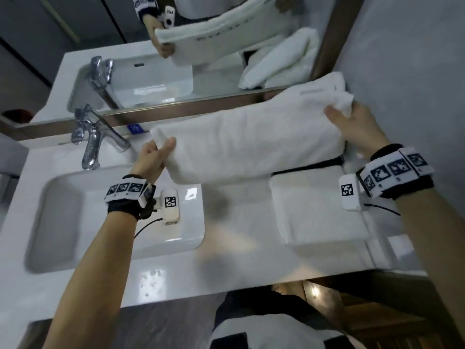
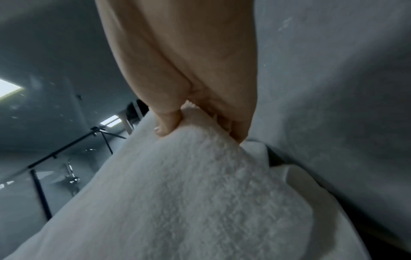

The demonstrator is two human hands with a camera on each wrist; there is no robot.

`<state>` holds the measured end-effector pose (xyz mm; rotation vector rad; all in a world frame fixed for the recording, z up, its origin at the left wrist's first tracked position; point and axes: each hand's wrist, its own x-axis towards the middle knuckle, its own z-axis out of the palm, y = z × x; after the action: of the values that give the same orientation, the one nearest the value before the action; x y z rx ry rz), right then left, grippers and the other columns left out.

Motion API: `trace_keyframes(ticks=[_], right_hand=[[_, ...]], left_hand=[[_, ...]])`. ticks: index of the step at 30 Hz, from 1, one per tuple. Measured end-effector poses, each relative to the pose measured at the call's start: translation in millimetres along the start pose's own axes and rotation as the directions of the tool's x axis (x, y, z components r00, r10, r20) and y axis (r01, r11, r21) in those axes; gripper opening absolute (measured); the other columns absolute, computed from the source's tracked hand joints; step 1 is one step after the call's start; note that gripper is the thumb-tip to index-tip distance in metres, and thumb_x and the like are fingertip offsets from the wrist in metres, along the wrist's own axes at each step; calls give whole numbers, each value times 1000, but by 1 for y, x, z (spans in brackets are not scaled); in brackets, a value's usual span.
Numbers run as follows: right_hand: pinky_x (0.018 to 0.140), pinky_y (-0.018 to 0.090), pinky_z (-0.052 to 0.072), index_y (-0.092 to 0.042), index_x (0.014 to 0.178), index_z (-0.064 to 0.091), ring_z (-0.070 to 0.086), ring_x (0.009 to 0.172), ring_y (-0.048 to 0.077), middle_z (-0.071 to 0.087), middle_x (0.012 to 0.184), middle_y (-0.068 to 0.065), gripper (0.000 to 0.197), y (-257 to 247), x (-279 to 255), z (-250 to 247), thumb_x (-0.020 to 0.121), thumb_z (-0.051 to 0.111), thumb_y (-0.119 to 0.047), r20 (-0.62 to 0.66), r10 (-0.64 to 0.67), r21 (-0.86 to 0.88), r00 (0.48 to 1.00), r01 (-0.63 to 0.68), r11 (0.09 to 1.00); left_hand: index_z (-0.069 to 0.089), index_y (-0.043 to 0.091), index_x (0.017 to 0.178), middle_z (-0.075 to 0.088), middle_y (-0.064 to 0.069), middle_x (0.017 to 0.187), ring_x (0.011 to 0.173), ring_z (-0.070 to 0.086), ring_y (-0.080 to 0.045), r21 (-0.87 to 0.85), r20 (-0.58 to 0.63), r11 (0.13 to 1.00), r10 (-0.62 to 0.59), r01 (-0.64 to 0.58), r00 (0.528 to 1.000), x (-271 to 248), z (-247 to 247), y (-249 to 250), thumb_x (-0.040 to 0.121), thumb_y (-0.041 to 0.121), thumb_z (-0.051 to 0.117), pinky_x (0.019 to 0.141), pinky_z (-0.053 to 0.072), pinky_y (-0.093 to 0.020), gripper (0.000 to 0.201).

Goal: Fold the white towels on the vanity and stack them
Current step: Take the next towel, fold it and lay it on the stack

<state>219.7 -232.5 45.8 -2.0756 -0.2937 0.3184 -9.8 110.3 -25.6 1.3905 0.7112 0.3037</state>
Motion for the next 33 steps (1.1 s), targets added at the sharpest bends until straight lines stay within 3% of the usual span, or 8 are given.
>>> trace_keyframes(ticks=[3, 6, 9, 13, 17, 22, 28, 33], right_hand=[[91, 27, 42, -12, 128, 55, 53, 107, 12, 56, 114, -5, 45, -8, -8, -13, 92, 56, -39, 4, -40, 4, 999, 40, 999], [84, 18, 40, -11, 125, 57, 54, 103, 12, 57, 112, -5, 45, -7, -16, -24, 92, 54, -41, 37, -46, 49, 998, 44, 998], [74, 13, 43, -10, 120, 60, 57, 97, 14, 61, 108, -2, 44, 4, -25, -30, 91, 55, -43, 112, -2, 66, 994, -5, 998], [84, 25, 43, -14, 115, 60, 60, 90, 14, 62, 108, 0, 36, 26, -39, -30, 90, 59, -40, 218, 78, 89, 973, -99, 991], [67, 21, 49, -15, 112, 60, 61, 78, 4, 63, 108, 1, 32, 48, -53, -29, 89, 62, -37, 246, 124, 89, 961, -150, 985], [99, 38, 46, -13, 123, 58, 58, 106, 19, 61, 117, 1, 45, 58, -55, -36, 87, 63, -39, 295, 87, -49, 952, -76, 996], [77, 38, 45, -22, 93, 63, 58, 89, 24, 64, 96, 9, 15, 37, -50, -47, 83, 65, -33, 105, -212, -174, 971, 228, 958], [89, 39, 48, -14, 107, 66, 57, 104, 36, 57, 118, 21, 30, 36, -55, -52, 78, 64, -20, -122, -387, -395, 914, 313, 864]], left_hand=[[67, 15, 99, 75, 2, 97, 94, 69, -14, 36, 27, 996, 78, -79, 997, -27, -3, 18, 91, 22, 58, 83, 56, -27, 14], [67, 16, 102, 74, -1, 103, 98, 69, -17, 59, 35, 994, 94, -96, 995, -58, -3, 21, 85, 32, 64, 77, 56, -24, 24], [63, 6, 102, 76, 2, 86, 81, 72, -13, 139, -42, 989, 48, -41, 998, -83, 1, 12, 85, 37, 65, 64, 56, -21, 35], [62, 12, 88, 72, 8, 67, 59, 67, -7, 198, -100, 978, -50, 69, 994, -109, 6, -11, 93, 27, 55, 47, 49, -16, 17], [64, 15, 89, 74, 8, 74, 67, 70, -7, 176, -85, 976, -115, 128, 990, -129, 11, -30, 94, 25, 55, 54, 53, -19, 15], [59, 15, 112, 67, 1, 98, 86, 64, -14, 235, -71, 959, -144, 157, 987, -136, 13, -33, 93, 24, 56, 68, 52, -27, 21], [55, 19, 96, 60, 5, 88, 80, 58, -7, 345, -116, 936, 112, -66, 987, -124, 10, 4, 90, 14, 60, 64, 48, -19, 10], [51, 28, 81, 54, 11, 84, 78, 50, -2, 490, -82, 804, 426, -335, 901, -121, 4, 10, 75, -2, 72, 65, 42, -8, 36]])
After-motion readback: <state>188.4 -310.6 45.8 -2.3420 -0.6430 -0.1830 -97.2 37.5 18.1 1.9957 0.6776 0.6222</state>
